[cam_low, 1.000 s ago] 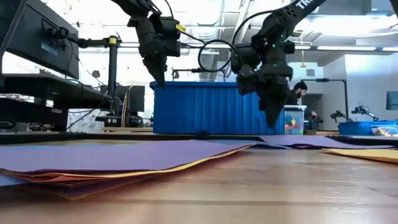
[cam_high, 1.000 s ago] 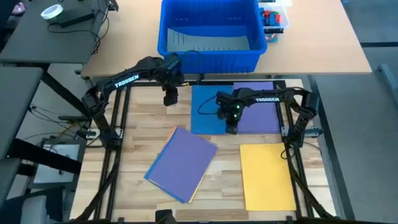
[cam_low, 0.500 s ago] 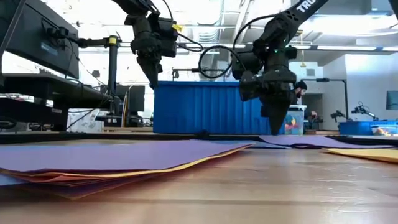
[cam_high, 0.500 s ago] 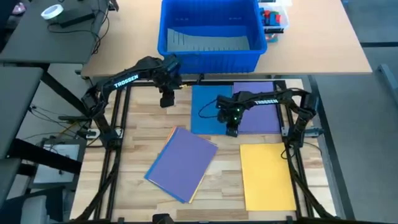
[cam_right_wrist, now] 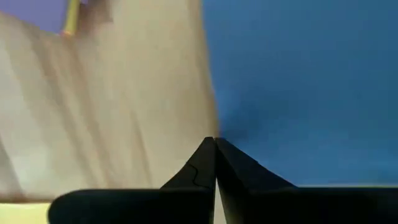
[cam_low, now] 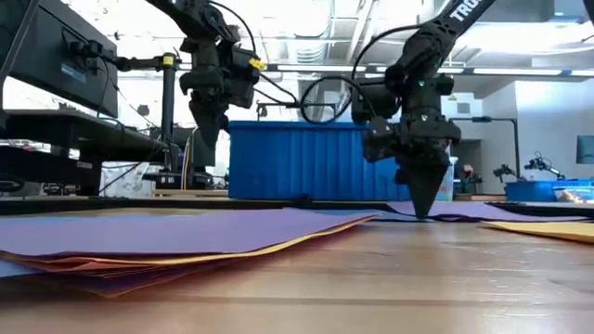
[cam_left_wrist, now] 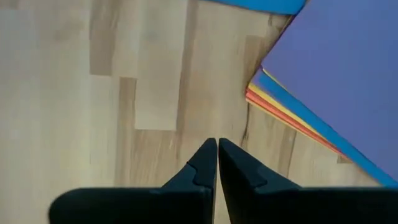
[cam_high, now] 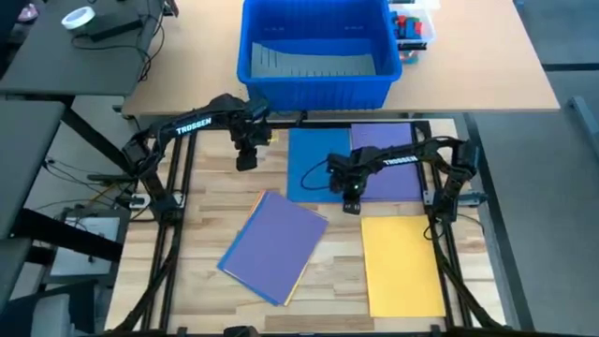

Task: Organize paper
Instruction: Stack the blue paper on top of the other blue paper

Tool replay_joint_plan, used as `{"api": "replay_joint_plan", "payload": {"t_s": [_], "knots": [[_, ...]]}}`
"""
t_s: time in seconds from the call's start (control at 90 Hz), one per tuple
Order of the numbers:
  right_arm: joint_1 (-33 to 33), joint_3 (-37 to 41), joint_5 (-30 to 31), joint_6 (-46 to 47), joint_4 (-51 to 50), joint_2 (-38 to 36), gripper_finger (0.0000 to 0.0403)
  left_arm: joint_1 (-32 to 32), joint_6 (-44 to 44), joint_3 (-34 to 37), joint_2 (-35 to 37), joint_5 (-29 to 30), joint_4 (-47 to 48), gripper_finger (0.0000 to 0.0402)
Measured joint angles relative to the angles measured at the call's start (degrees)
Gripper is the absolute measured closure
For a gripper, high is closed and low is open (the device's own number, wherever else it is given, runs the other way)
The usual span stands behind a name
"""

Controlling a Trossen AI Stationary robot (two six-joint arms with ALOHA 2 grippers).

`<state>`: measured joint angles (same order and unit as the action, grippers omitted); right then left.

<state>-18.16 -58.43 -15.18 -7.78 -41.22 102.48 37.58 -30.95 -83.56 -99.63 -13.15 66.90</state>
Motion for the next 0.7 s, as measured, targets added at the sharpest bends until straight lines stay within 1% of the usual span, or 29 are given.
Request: {"api": "replay_joint_plan", "payload": {"t_s": [0.156, 0.3, 0.467, 0.7], "knots": [[-0.4, 1.5, -0.2, -0.2, 0.1, -0.2, 0.0403, 0.0, 0.8, 0.3, 0.0, 0.1, -0.3, 0.0402], [0.0, 1.3, -0.4, -0.6, -0.1, -0.2, 0.0403, -0.2, 1.2, 0.3, 0.0, 0.1, -0.4, 0.0402], [0.2, 1.2, 3.5, -0.8, -0.1, -0.2, 0.0403, -0.3, 1.4, 0.3, 0.0, 0.1, -0.5, 0.0402], [-1.6, 1.2, 4.1, -0.6, 0.0, -0.2, 0.0403, -0.3, 1.4, 0.3, 0.0, 0.1, -0.7, 0.0402]]}}
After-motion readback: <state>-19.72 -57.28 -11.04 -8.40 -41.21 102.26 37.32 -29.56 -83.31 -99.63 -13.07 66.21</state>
